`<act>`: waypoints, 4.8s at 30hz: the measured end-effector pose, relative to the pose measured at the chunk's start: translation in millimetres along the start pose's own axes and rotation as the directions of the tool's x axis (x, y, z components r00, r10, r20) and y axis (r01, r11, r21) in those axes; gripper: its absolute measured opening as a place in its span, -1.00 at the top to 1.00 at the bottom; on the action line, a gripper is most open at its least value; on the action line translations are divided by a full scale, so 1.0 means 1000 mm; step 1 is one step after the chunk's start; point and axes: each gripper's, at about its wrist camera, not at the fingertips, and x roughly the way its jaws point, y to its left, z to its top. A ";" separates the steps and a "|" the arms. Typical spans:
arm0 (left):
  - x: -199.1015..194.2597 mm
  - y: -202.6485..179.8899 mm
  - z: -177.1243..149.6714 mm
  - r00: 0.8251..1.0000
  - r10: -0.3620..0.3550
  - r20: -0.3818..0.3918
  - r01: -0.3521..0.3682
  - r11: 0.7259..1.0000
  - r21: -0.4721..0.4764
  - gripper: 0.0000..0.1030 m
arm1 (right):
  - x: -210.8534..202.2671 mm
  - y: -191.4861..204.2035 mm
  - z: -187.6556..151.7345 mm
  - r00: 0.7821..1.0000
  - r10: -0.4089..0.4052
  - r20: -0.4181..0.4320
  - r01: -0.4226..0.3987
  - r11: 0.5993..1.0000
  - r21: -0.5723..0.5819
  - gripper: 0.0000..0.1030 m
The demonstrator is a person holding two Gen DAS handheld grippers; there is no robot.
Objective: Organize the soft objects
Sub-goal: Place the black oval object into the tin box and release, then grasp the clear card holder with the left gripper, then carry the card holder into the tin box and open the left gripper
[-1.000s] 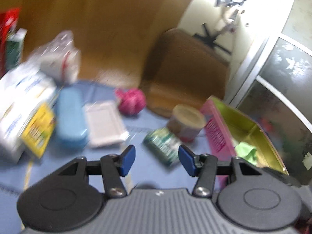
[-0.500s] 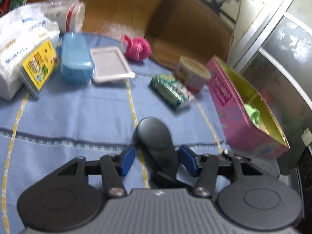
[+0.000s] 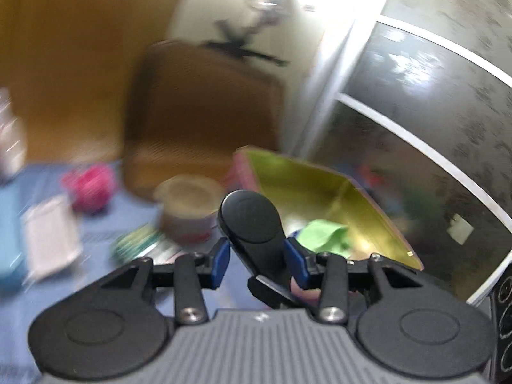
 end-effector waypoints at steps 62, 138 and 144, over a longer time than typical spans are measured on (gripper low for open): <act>-0.102 0.181 -0.115 0.898 0.405 0.172 -0.345 0.891 -0.293 0.13 | 0.193 0.045 0.013 0.864 0.370 -0.342 -0.193 0.870 0.453 0.71; 0.115 -0.050 0.020 0.998 -0.066 -0.008 0.066 0.993 0.093 -0.32 | 0.008 -0.096 -0.022 0.988 -0.104 -0.114 0.105 0.994 0.001 -0.05; 0.144 -0.046 0.020 0.999 0.016 -0.041 -0.015 0.999 0.038 -0.31 | 0.055 -0.144 -0.026 0.938 -0.247 -0.244 0.246 0.969 -0.033 -0.28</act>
